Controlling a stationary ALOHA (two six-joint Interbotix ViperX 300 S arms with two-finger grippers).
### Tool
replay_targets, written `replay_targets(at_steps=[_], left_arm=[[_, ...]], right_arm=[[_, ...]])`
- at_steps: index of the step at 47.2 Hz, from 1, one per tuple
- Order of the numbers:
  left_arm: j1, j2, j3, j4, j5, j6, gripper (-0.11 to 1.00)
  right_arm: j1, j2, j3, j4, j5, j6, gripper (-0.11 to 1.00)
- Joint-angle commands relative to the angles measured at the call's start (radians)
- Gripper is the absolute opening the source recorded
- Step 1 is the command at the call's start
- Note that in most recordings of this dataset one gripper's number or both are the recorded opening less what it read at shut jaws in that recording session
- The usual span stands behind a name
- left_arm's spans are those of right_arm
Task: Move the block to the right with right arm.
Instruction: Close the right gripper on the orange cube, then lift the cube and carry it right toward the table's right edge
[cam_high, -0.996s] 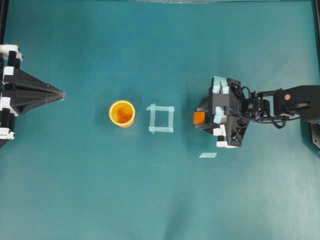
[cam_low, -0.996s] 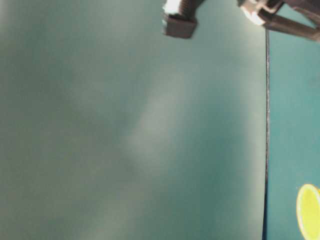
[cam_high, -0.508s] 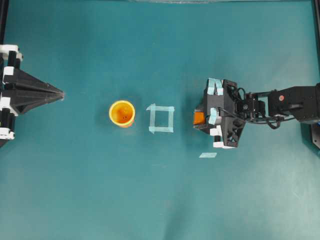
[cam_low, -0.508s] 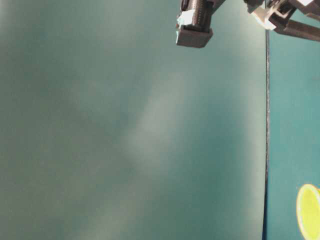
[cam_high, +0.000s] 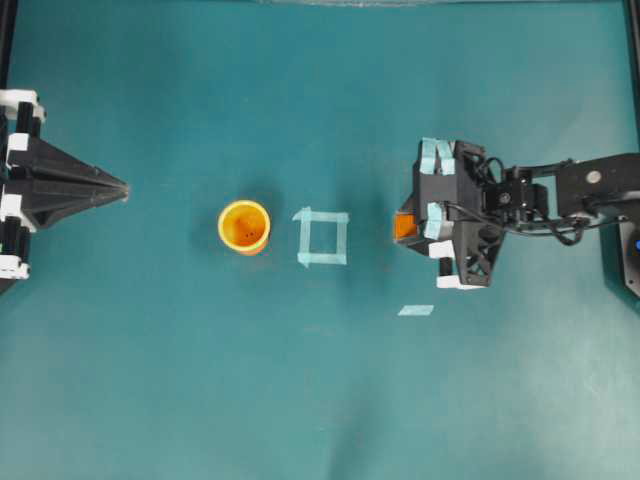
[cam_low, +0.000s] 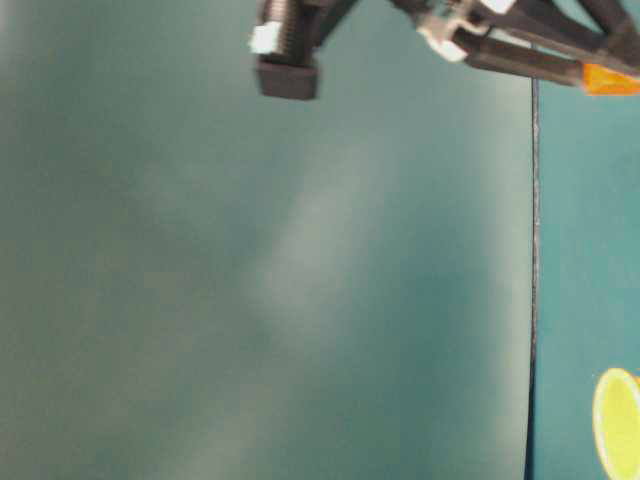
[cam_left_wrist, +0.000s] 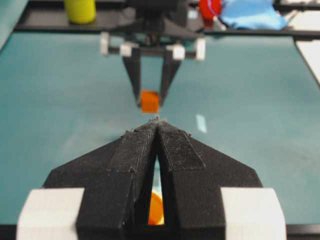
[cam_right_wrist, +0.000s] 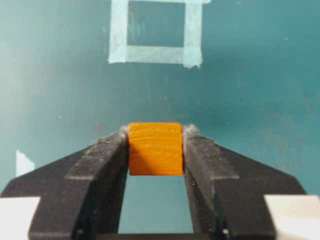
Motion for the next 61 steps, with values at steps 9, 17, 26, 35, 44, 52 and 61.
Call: replay_targets(at_steps=[9, 17, 26, 35, 44, 52, 61], left_arm=[[0.000, 0.008, -0.031, 0.002, -0.006, 0.000, -0.01], [0.000, 0.008, -0.031, 0.002, -0.006, 0.000, -0.01], [0.000, 0.008, -0.031, 0.003, -0.006, 0.000, -0.01], [0.000, 0.008, -0.031, 0.002, -0.005, 0.000, -0.01], [0.000, 0.008, -0.031, 0.003, -0.006, 0.000, -0.01], [0.000, 0.008, -0.031, 0.003, -0.006, 0.000, -0.01], [0.000, 0.008, -0.031, 0.003, -0.005, 0.000, -0.01]], right_arm=[[-0.002, -0.129, -0.072, -0.003, 0.155, 0.003, 0.40], [-0.002, -0.190, -0.098, -0.003, 0.210, 0.008, 0.40], [-0.003, -0.249, -0.112, -0.003, 0.276, 0.017, 0.40], [-0.002, -0.319, -0.094, 0.000, 0.356, 0.020, 0.40], [-0.002, -0.425, -0.061, 0.003, 0.426, 0.021, 0.40], [-0.002, -0.545, -0.029, 0.008, 0.485, 0.025, 0.40], [-0.002, -0.661, -0.021, 0.008, 0.614, 0.026, 0.40]])
